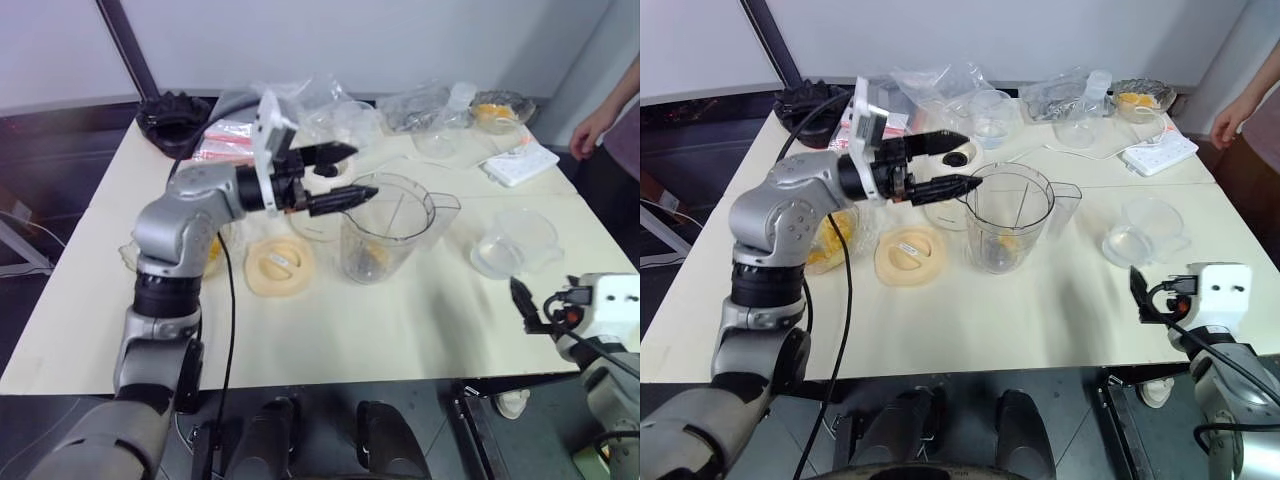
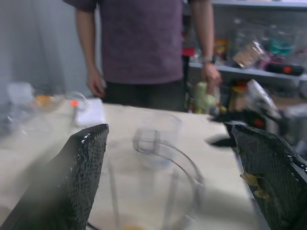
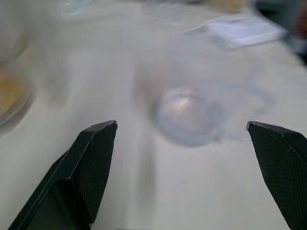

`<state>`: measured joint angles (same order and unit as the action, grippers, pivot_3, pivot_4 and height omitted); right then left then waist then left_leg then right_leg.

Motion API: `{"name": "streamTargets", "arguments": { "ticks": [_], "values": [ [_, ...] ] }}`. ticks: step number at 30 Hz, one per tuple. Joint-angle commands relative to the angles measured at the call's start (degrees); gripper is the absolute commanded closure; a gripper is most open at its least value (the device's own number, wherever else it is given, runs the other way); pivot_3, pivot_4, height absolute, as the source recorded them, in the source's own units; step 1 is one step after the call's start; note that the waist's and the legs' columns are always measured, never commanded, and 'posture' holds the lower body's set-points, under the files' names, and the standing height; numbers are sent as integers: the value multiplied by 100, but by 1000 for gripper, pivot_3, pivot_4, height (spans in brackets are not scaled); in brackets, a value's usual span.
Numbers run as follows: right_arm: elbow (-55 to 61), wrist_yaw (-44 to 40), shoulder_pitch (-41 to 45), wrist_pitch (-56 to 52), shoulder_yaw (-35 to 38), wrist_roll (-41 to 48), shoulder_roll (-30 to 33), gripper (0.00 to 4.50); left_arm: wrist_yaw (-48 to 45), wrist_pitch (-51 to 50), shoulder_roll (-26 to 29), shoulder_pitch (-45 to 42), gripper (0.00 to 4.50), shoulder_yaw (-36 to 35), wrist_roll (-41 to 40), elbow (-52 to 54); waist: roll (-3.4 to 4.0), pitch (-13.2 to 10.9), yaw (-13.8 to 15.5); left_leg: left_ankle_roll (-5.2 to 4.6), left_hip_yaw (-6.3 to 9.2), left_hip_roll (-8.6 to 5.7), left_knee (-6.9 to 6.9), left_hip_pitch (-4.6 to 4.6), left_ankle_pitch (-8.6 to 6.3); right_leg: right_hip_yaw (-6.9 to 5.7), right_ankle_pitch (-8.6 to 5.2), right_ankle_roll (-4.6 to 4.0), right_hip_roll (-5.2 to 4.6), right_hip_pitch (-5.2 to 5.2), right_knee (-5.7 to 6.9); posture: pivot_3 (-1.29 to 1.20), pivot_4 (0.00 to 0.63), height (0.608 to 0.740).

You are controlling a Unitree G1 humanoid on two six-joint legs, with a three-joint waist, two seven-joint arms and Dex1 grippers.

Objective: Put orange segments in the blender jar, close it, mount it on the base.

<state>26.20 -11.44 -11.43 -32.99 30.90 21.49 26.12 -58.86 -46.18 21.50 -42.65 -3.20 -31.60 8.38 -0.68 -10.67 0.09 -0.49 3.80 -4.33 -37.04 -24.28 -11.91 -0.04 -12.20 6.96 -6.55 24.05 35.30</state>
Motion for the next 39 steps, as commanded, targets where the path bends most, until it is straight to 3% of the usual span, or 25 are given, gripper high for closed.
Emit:
{"name": "streamTargets", "arguments": {
  "ticks": [1,4,11,23,39],
  "values": [
    [-1399,151,683,698,-24,-544,293,0,47,-723,476,426,207,-394,-718,630,0,-4,-18,-1,0,2,0,1,0,-1,0,-1,4,1,2,0,150,740],
    [-2599,143,1318,1254,-193,-877,512,0,146,-847,757,702,207,-304,-867,1011,7,-9,-32,2,-2,8,-5,0,5,-2,6,-11,9,-2,3,0,150,740],
    [-4187,-34,2193,1970,-463,-1170,812,0,581,-1034,913,972,207,-417,-1316,1403,12,-7,-5,2,-12,8,2,3,6,1,5,-9,8,-2,1,0,150,740],
    [-5312,308,2683,2854,-623,-1494,821,0,963,-1014,1151,949,207,-353,-1661,1485,13,-8,-89,3,-14,9,4,14,6,4,5,-10,9,-10,2,0,150,740],
    [-8517,255,4289,4563,-980,-1685,1281,0,1275,-1078,1232,870,207,-300,-2032,1494,12,-14,-117,2,-17,8,12,63,5,6,3,-10,8,-63,-17,0,150,740]
  ]
}}
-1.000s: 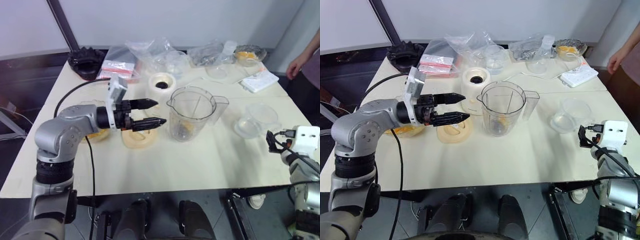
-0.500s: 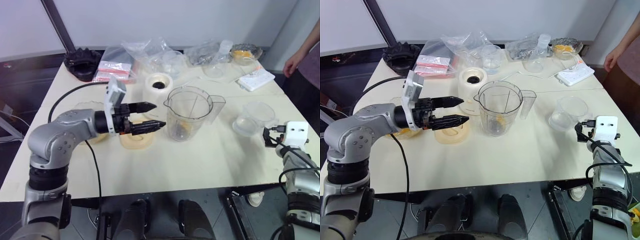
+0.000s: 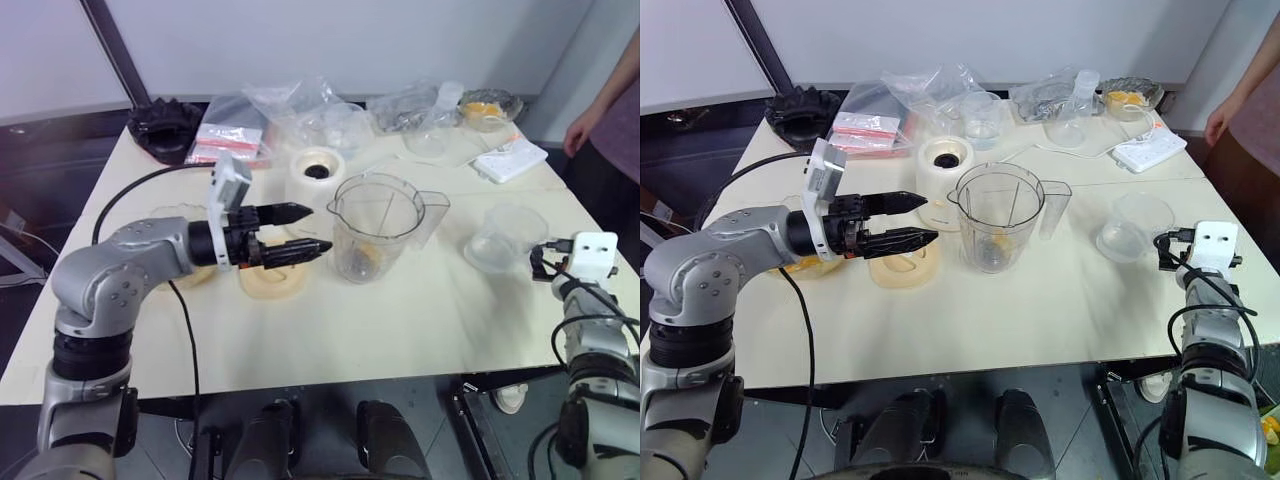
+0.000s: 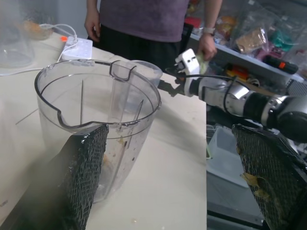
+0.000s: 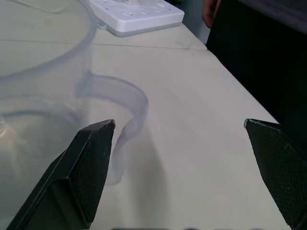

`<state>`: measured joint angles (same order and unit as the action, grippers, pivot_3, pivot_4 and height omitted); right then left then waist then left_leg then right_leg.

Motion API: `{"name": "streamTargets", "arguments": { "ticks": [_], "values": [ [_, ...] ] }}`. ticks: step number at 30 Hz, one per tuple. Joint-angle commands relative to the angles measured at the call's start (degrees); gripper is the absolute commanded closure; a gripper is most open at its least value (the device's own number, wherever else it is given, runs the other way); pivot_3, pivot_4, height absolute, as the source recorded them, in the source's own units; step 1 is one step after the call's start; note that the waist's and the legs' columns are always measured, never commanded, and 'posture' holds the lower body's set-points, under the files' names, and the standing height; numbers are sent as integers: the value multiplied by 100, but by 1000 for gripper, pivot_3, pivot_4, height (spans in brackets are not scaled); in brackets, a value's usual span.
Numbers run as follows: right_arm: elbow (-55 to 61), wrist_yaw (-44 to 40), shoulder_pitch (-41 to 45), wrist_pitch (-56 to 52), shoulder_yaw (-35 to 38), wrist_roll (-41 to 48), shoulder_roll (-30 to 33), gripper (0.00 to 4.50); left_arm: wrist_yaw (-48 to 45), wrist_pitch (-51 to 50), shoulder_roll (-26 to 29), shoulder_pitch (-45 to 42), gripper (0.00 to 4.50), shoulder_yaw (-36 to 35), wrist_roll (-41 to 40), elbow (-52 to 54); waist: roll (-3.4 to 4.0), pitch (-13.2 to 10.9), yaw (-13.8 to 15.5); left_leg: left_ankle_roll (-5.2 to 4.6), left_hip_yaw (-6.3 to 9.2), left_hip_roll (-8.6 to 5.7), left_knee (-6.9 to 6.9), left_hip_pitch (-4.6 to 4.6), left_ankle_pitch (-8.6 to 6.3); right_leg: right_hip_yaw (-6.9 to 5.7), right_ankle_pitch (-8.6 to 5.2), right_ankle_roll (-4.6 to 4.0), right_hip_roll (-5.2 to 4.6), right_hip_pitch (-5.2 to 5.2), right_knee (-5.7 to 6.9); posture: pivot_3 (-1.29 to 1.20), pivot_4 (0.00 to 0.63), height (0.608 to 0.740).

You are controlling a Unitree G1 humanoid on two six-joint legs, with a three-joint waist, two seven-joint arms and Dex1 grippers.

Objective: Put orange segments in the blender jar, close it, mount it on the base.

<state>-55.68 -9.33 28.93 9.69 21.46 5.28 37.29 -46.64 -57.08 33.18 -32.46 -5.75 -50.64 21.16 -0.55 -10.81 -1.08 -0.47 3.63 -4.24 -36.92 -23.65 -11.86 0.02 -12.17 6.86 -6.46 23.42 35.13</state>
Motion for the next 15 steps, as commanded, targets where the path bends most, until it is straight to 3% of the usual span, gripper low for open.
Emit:
{"name": "streamTargets", "arguments": {
  "ticks": [1,6,11,15],
  "values": [
    [-542,3,371,350,-72,-74,182,0,74,11,72,-155,207,-37,-139,220,-1,0,0,0,0,0,1,1,0,0,0,0,0,-2,-1,0,150,740],
    [-1122,-54,699,499,-192,-130,249,0,116,-19,196,-116,207,-84,-190,259,-3,-3,-16,0,-1,0,7,7,0,2,0,0,0,-5,-5,0,150,740],
    [-1248,-73,780,614,-195,-73,233,2170,174,-29,309,-67,171,-128,-283,296,-2,-5,-7,0,-1,0,12,8,0,3,-2,1,-1,-5,-6,0,150,740],
    [-1274,-80,800,649,-168,-7,188,4377,236,-12,352,-52,171,-109,-333,320,-2,-6,13,0,-1,-2,12,8,0,3,-3,3,-2,-7,-9,0,150,740]
  ]
}}
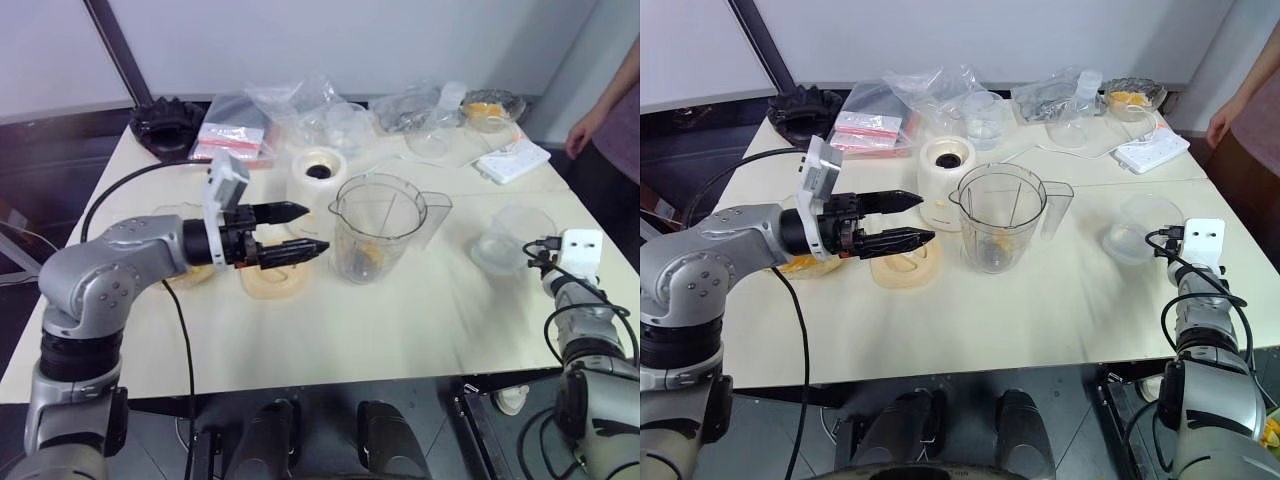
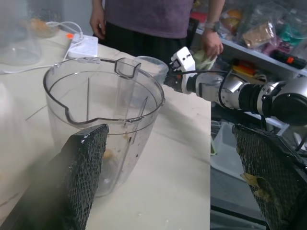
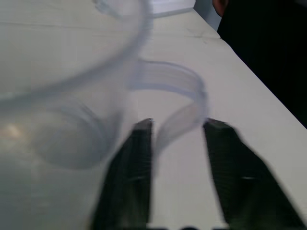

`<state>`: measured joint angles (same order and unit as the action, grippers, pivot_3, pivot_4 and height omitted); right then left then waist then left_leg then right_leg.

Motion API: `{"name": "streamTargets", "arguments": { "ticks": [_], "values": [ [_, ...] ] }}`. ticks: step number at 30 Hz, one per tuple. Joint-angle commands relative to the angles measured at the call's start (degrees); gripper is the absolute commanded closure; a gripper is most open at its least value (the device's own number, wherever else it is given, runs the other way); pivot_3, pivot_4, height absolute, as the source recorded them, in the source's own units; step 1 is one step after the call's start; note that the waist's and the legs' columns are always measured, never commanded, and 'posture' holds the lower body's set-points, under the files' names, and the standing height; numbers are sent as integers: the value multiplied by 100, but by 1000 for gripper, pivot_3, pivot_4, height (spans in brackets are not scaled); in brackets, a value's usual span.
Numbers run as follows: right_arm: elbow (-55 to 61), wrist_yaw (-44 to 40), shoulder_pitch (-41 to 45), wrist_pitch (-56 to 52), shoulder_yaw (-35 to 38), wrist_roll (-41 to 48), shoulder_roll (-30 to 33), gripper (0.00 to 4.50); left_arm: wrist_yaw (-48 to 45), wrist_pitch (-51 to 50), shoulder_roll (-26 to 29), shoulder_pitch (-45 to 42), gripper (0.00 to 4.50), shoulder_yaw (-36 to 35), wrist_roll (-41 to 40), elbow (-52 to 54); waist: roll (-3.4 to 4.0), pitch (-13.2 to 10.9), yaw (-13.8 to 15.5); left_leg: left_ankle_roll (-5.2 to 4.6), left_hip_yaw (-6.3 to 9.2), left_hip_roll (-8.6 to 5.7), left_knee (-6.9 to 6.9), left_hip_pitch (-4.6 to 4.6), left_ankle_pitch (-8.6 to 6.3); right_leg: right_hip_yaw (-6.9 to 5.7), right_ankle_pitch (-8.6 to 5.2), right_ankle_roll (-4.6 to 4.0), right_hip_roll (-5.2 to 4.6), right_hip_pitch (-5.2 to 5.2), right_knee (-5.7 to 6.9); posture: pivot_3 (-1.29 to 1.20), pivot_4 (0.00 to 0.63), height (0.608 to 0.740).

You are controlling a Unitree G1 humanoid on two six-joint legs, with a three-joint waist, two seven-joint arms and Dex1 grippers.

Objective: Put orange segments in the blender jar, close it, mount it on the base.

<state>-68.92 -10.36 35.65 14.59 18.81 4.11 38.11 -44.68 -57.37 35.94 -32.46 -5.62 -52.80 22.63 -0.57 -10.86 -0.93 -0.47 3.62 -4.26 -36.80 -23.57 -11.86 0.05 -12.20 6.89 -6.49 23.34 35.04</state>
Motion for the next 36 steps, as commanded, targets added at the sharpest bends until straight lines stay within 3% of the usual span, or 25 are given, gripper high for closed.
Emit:
{"name": "streamTargets", "arguments": {
  "ticks": [1,15,26,36],
  "values": [
    [51,12,130,165,103,132,88,4453,46,17,94,-53,171,-126,-128,170,0,0,-5,0,0,0,0,0,0,0,0,0,0,0,0,0,150,740],
    [496,-194,260,101,231,541,-106,4453,-14,94,235,-130,171,-86,-97,48,-5,-7,-31,0,4,0,3,4,-1,-1,-1,1,0,-6,-5,0,150,740],
    [2116,-741,710,-355,87,666,202,4453,-228,164,330,-241,171,21,28,-142,9,-29,-12,3,-3,0,53,4,2,6,-5,6,0,20,-10,0,150,740],
    [3452,-1622,1585,-1125,-638,394,517,4453,-428,178,397,-258,171,44,93,-183,11,-44,-23,5,-9,0,77,3,2,10,-7,8,-1,36,-12,0,150,740]
  ]
}}
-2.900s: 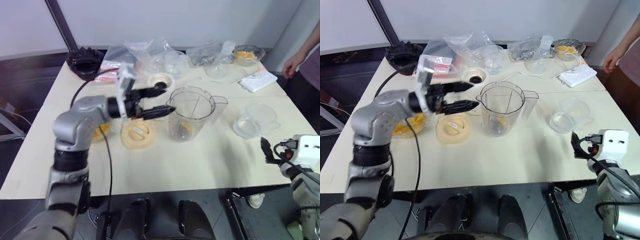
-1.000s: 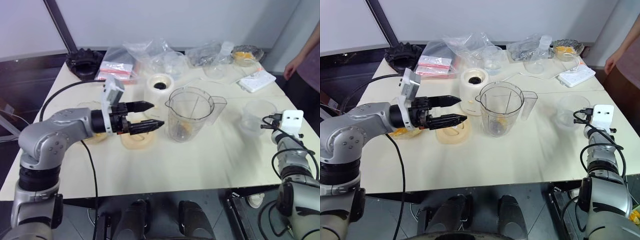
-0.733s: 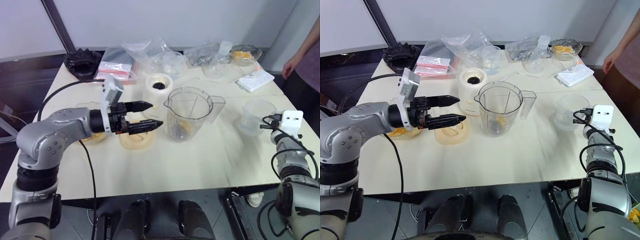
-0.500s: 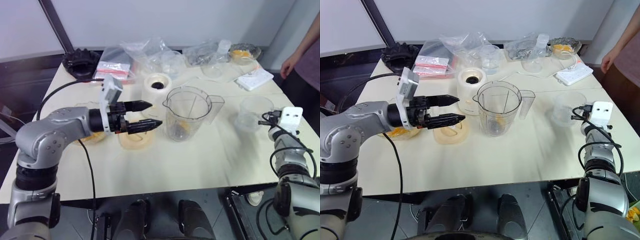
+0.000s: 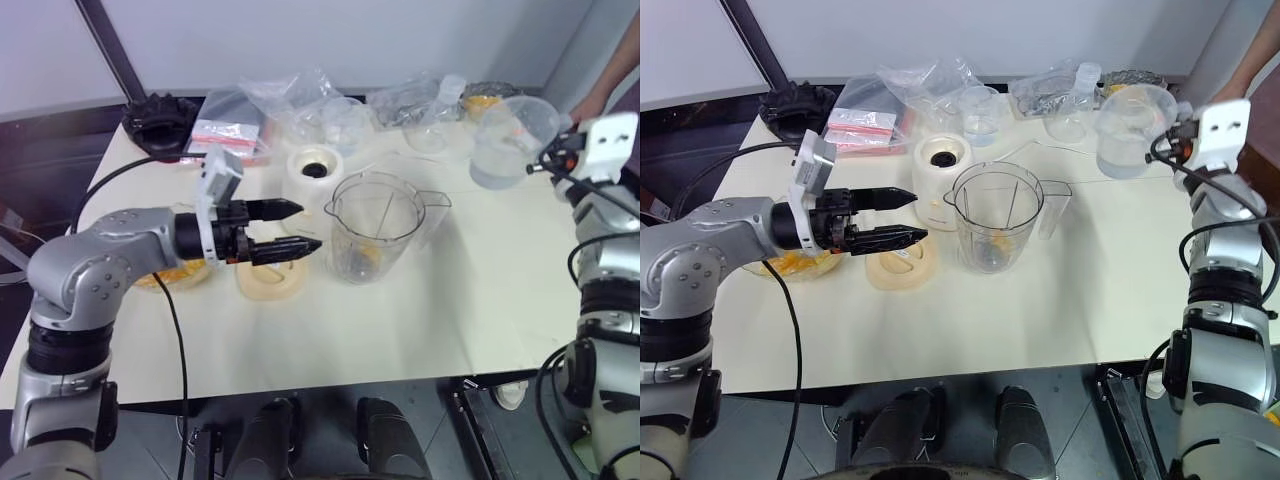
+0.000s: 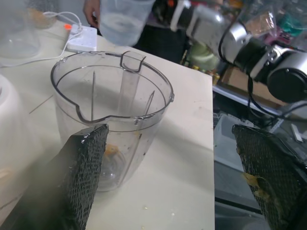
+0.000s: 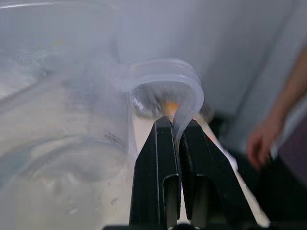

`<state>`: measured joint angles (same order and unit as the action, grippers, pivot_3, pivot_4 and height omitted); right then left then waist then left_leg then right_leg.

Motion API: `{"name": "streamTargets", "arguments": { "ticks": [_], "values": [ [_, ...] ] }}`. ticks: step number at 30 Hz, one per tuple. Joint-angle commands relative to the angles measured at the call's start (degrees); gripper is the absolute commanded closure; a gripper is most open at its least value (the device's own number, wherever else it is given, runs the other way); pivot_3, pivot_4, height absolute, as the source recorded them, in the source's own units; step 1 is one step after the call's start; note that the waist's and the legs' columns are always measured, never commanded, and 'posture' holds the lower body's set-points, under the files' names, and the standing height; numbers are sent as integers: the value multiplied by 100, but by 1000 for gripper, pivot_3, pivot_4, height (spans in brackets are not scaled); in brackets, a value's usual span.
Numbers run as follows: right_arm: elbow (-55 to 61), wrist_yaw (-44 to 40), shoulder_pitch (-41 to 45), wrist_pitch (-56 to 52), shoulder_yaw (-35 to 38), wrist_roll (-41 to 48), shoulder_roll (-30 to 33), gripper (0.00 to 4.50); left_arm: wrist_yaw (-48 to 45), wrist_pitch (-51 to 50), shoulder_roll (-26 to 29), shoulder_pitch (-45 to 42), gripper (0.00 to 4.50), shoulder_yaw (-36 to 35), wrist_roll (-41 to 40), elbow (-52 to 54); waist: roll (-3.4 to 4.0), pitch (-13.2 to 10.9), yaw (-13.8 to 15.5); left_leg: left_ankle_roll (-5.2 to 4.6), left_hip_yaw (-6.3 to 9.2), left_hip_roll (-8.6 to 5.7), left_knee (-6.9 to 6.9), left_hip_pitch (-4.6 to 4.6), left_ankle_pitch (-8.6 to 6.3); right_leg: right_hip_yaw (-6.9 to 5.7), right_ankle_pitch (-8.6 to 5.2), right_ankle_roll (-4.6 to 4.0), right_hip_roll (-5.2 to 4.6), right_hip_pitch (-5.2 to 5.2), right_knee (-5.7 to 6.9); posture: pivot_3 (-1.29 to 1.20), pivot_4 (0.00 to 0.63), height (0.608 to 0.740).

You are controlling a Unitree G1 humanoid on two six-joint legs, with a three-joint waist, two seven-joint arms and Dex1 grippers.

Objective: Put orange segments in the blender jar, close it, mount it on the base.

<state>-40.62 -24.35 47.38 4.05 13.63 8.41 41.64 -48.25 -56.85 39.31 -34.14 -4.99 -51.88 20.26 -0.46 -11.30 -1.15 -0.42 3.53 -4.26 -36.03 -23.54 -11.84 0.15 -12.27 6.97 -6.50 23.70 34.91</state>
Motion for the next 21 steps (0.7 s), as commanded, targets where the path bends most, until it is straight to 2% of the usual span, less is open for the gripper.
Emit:
{"name": "streamTargets", "arguments": {
  "ticks": [1,11,15,21],
  "values": [
    [770,-303,498,-156,-201,-66,161,4453,-77,123,60,-76,171,-27,0,67,0,-1,0,0,-1,0,0,0,0,1,0,0,0,1,0,0,150,740],
    [1883,-756,709,-424,-716,-270,93,4453,-19,115,55,-28,171,-90,-12,135,-5,-5,49,1,0,-2,-3,-21,0,1,1,1,-4,21,0,0,150,740],
    [2040,-960,603,-160,-901,-473,157,4453,-44,142,71,-34,171,-82,18,107,-5,-5,40,11,-1,-3,-9,-67,7,1,4,2,-3,71,8,0,150,740],
    [2379,-1124,429,61,-965,-631,183,4453,-85,160,94,-57,171,-48,77,74,-5,-5,36,14,-1,-2,-4,-75,9,1,10,14,-2,81,12,0,150,740]
  ]
}}
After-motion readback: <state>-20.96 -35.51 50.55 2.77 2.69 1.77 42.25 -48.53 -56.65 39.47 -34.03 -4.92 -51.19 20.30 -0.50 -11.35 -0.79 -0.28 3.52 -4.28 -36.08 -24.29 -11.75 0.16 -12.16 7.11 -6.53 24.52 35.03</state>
